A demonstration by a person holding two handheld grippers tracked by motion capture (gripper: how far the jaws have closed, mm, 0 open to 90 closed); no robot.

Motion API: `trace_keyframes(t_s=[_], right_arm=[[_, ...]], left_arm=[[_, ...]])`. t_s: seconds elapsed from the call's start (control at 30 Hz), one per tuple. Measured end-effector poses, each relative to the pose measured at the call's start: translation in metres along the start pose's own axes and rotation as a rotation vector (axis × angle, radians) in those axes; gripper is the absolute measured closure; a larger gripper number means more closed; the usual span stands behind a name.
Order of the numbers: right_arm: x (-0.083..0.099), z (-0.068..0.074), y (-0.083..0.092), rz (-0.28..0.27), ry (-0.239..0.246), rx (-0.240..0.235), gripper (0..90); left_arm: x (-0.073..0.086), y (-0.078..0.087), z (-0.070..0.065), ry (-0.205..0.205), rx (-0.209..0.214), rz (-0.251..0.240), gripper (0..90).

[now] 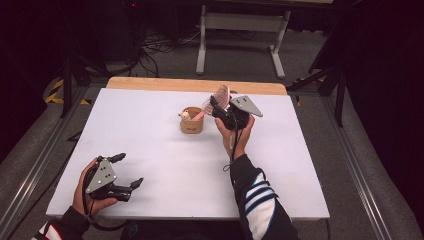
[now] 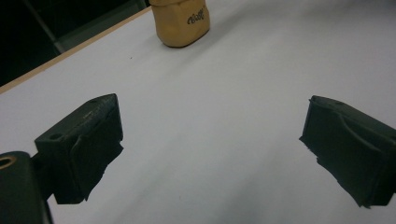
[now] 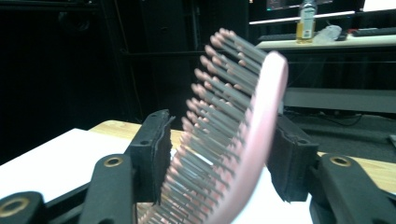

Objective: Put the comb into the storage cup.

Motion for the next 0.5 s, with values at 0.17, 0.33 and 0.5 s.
trace_keyframes(t_s=[0.17,0.33,0.5], right_arm=[[0.0045,-0.0053,0.0006,0.014,-0.027,-0.001,54.3],[0.0073,-0.0059,-0.0028,0.039,-0.041,-0.025,55.1],[0.0047,-0.0041,-0.0014,0.059,0.011,0.002,46.2]], left_arm=[[0.0004,-0.0004,-0.0002,-0.002,0.001,0.004,6.2],[0.0005,-0.0004,0.0001,0.0,0.001,0.003,6.2],[0.0006,-0.0009,0.0002,-0.002,0.0,0.005,6.2]])
Point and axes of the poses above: each handheld gripper's, and its own axes: y roughly backward along the jaws, x roughly out of its underside, z roughly to its left, the point moved 7 cm from there along -y, roughly forward along the jaws, and after that the axes turned 2 degrees about z, right-handed, at the moved point
